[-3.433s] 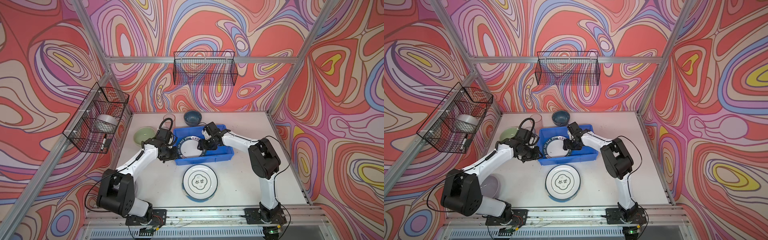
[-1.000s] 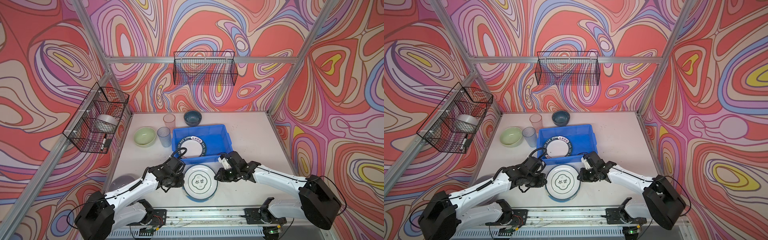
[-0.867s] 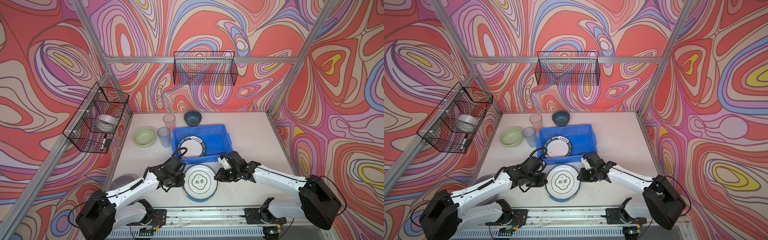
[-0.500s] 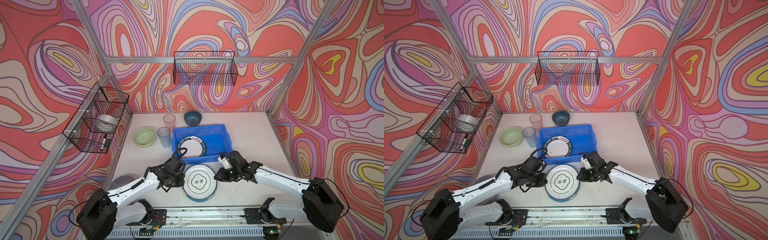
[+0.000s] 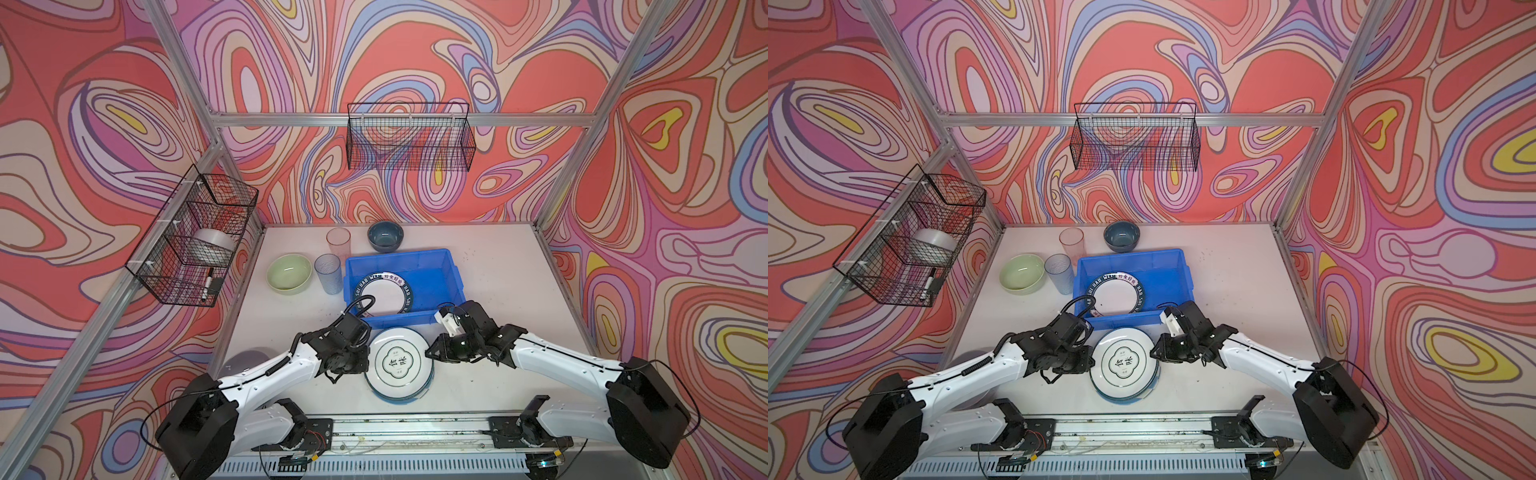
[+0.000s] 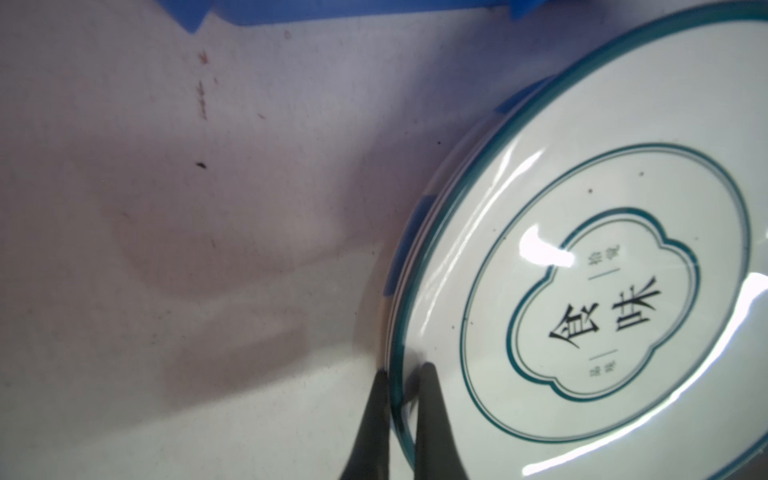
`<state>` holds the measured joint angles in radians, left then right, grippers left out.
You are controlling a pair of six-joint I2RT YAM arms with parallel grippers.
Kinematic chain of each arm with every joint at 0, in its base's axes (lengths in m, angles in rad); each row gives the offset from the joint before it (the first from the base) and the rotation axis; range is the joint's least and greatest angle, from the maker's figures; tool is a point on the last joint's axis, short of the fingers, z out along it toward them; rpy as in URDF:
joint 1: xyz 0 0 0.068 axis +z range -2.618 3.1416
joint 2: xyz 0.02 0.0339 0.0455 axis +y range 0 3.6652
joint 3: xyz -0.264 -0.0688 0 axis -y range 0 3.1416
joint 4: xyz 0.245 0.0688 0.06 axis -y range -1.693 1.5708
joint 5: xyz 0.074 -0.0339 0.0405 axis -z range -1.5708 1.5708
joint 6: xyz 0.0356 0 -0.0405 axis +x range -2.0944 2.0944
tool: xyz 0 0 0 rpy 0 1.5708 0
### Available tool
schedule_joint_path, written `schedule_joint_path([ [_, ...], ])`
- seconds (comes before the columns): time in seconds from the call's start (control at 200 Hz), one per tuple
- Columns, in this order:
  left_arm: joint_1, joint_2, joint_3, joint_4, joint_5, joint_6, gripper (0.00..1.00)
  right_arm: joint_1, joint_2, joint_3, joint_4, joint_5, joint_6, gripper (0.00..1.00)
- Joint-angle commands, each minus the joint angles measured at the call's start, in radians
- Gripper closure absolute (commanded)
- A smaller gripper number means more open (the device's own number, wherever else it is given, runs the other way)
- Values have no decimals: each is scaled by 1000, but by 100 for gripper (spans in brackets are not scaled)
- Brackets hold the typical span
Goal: Place the mixed dishes into the plastic bin
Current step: 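Lift the white teal-rimmed plates with both grippers and carry them over the bin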
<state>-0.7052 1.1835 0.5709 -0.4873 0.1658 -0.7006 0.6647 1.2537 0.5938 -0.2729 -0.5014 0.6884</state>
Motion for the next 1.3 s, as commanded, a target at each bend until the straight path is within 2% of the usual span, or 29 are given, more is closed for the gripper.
schedule_joint_path([
  [0.0, -8, 40, -20, 25, 45, 26, 97, 13, 11, -15, 121, -66, 20, 78],
  [0.155, -8, 33, -22, 40, 63, 27, 96, 13, 36, -16, 150, -60, 34, 79],
  [0.596, -8, -67, 24, -33, 45, 4, 86, 13, 14, 31, 65, -33, 12, 94],
  [0.766, -8, -129, 68, -120, 17, 2, 78, 13, -2, 41, 42, -33, 7, 100],
  [0.982, -1, -201, 160, -273, -57, 14, 65, 13, -19, 96, -12, -28, -12, 100],
  [1.117, 35, -236, 221, -355, -93, 42, 58, 13, -13, 162, -45, -41, -26, 100],
  [1.292, 173, -268, 258, -396, -70, 94, 49, 5, 21, 277, -105, -24, -59, 100],
])
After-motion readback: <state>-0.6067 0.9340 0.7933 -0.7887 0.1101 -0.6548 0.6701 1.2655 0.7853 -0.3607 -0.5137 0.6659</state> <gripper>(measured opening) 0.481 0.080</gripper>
